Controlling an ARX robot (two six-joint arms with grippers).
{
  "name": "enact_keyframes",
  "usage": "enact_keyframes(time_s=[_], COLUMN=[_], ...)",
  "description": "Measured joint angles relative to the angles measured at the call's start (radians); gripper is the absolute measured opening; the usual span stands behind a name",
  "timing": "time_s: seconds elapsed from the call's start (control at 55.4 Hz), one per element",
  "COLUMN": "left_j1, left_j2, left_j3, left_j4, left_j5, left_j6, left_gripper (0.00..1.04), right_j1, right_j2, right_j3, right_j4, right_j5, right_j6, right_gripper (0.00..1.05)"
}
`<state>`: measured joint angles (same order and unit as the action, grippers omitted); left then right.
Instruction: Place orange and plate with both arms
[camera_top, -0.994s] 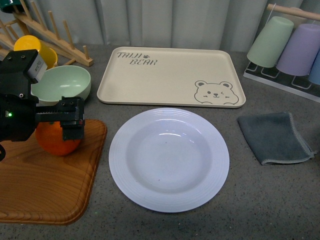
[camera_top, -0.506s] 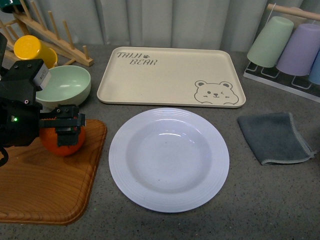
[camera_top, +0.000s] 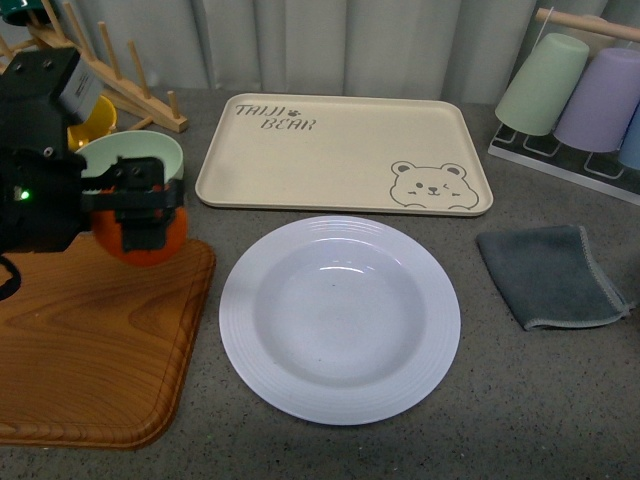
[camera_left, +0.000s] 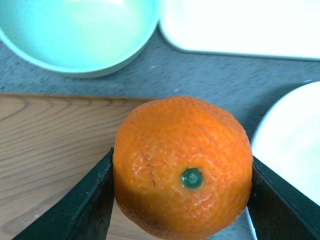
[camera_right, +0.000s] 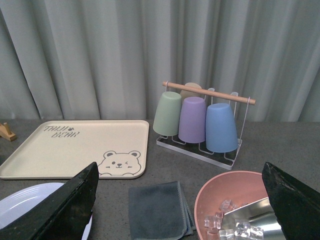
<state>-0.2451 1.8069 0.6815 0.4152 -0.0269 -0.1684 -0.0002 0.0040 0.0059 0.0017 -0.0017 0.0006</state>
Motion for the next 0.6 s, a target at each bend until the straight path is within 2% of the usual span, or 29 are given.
enact_keyframes(time_s=[0.09,0.199,0.271,0.416,0.596], left_j1=[-0.07,-0.201,-0.246,-0.312,-0.34], left_j2=[-0.014,0.045,0.072,0.107,0.153], left_j3=[0.005,0.04,0.054,0.093,0.134], left_j4=[0.003,-0.01,-0.011,-0.011,-0.025], left_j5=[-0.01,-0.046,-0.064,-0.079,-0.08], left_j6=[-0.029,-0.098,-0.121,-0.146,-0.159], left_gripper=[0.65,0.65,0.65,0.65,0.65], right_j1=[0.0,0.0,0.0,0.0,0.0], right_j2=[0.0,0.0,0.0,0.0,0.0], right_j3=[0.0,0.0,0.0,0.0,0.0], right_j4=[0.0,0.0,0.0,0.0,0.0], right_j5=[0.0,0.0,0.0,0.0,0.0], right_j6=[0.0,0.0,0.0,0.0,0.0], right_gripper=[0.96,0.96,0.96,0.96,0.96])
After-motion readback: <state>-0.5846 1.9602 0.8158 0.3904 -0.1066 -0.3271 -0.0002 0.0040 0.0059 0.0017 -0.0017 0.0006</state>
